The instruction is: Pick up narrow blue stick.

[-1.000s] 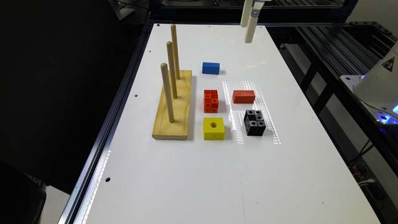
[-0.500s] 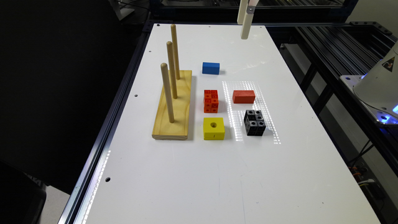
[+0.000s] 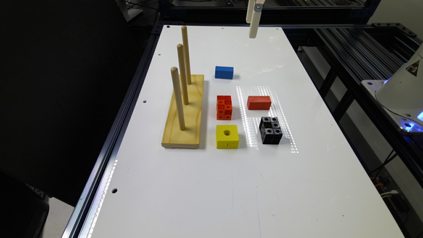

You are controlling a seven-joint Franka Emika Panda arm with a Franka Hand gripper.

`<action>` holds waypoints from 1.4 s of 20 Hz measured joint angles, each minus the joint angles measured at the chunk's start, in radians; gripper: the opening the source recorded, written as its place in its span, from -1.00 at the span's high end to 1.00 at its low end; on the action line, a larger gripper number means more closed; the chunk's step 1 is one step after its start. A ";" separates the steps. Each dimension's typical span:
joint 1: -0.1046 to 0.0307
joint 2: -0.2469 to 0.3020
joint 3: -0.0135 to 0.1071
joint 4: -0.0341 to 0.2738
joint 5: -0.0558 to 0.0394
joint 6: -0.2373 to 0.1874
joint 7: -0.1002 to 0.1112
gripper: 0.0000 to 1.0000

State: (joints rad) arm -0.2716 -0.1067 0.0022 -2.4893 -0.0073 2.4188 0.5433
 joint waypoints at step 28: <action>-0.043 0.103 -0.001 0.075 -0.0002 0.018 -0.044 -1.00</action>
State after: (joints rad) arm -0.3147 -0.0039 0.0009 -2.4147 -0.0076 2.4370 0.4992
